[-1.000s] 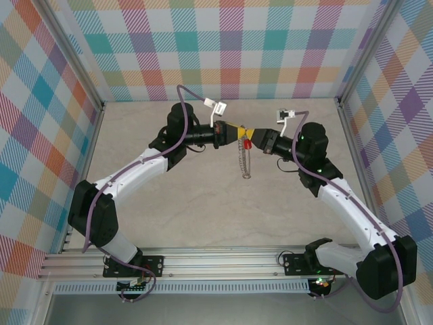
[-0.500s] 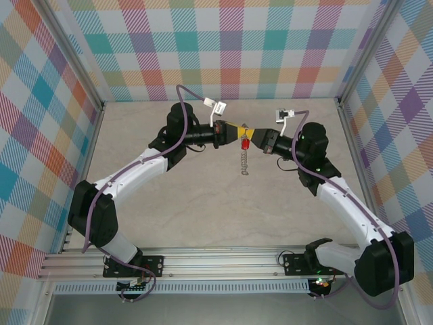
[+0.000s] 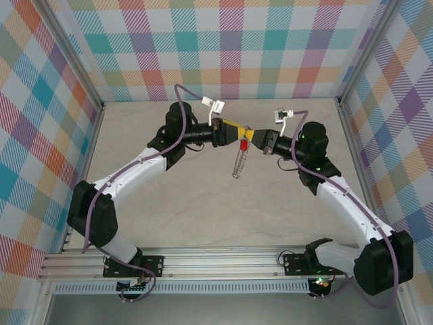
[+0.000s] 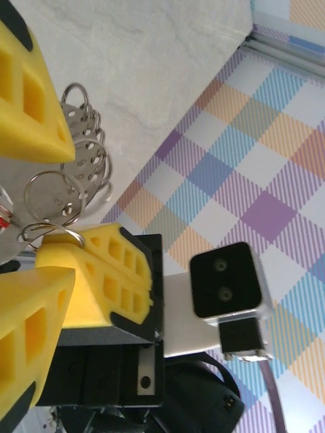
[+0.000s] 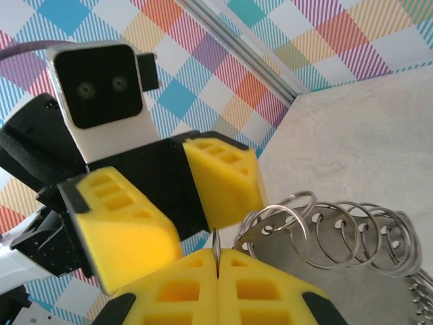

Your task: Put the keys on the keyring

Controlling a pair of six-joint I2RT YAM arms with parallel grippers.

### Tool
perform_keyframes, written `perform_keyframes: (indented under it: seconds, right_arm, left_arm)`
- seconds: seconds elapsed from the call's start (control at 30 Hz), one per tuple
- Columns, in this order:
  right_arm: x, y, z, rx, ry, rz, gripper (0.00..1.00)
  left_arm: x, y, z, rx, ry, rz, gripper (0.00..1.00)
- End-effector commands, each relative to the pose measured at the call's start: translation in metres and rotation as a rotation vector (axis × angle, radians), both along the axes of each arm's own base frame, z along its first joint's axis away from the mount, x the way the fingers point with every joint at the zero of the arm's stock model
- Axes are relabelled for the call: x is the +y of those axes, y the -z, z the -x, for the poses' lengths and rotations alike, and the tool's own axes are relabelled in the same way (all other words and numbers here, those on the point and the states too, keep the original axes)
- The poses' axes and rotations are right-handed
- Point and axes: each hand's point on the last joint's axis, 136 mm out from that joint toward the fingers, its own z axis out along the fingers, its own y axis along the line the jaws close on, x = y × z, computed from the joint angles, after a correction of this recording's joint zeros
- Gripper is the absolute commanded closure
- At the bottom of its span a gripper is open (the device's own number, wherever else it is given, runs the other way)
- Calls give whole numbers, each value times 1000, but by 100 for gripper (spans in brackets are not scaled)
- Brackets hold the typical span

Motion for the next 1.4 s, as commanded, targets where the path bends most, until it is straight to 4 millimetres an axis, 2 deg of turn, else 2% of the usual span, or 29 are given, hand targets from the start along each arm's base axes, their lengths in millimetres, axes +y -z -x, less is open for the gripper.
perform_keyframes:
  seconds: [0.0, 0.3, 1.13, 1.37]
  right_arm:
    - [-2, -32, 9, -117, -27, -13, 100]
    - [1, -35, 10, -137, -60, -13, 100]
    - [4, -36, 11, -140, -89, -28, 100]
    - [4, -35, 12, -138, -92, -27, 100]
  left_arm:
    - [13, -43, 6, -85, -2, 74, 52]
    - [9, -38, 19, -69, 88, 58, 53]
    - [-5, -24, 21, -33, 149, 41, 56]
    - [-10, -26, 24, -38, 165, 45, 64]
